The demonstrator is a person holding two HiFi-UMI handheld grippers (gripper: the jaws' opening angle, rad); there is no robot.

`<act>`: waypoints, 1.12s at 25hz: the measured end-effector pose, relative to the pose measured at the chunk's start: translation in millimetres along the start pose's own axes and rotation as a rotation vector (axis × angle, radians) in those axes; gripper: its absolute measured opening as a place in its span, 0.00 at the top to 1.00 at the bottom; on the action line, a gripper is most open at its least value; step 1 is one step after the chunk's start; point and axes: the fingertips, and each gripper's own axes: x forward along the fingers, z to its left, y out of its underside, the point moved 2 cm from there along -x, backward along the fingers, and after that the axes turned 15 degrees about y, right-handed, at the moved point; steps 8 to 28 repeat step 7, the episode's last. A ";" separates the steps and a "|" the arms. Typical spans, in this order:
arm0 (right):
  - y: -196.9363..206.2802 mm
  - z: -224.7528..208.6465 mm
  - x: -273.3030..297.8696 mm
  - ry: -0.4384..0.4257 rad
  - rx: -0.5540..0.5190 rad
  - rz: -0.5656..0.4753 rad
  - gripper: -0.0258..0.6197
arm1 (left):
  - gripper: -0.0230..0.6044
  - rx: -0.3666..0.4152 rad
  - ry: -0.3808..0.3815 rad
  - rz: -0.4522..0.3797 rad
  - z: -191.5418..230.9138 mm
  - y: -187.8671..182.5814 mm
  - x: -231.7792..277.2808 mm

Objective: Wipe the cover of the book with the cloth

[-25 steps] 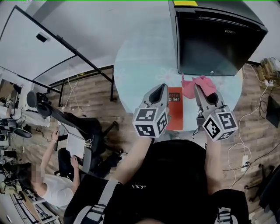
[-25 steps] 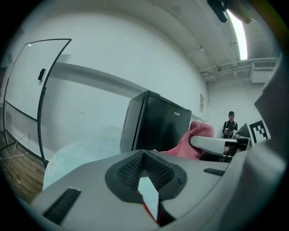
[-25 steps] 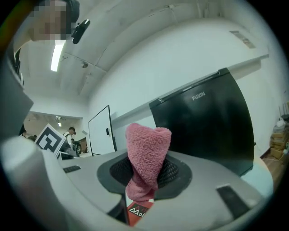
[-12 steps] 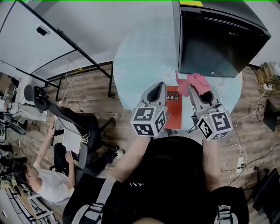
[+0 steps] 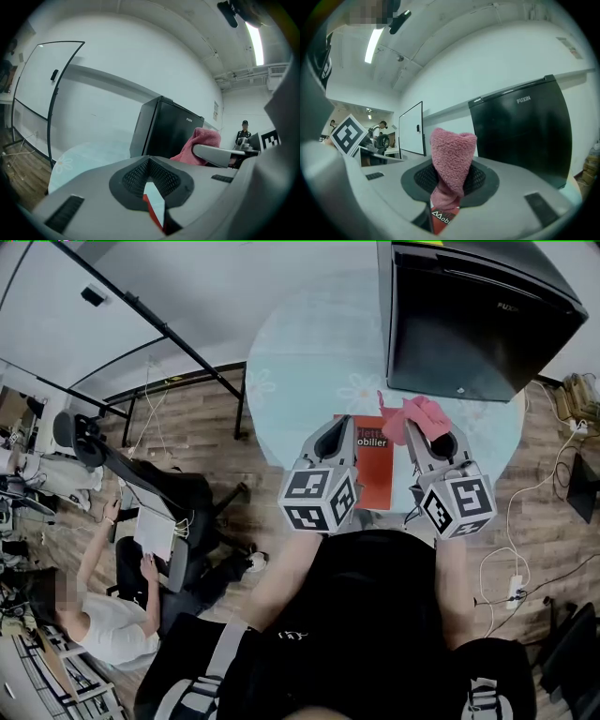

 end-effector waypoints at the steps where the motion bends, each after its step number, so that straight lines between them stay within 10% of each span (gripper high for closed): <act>1: 2.3 -0.2 -0.3 0.002 0.000 0.005 0.80 | 0.94 0.000 -0.001 0.000 -0.1 1.0 -1.0; 28: 8.8 1.7 -6.5 -0.005 -0.004 0.007 0.80 | 0.94 -0.007 -0.027 -0.015 3.3 8.2 -6.8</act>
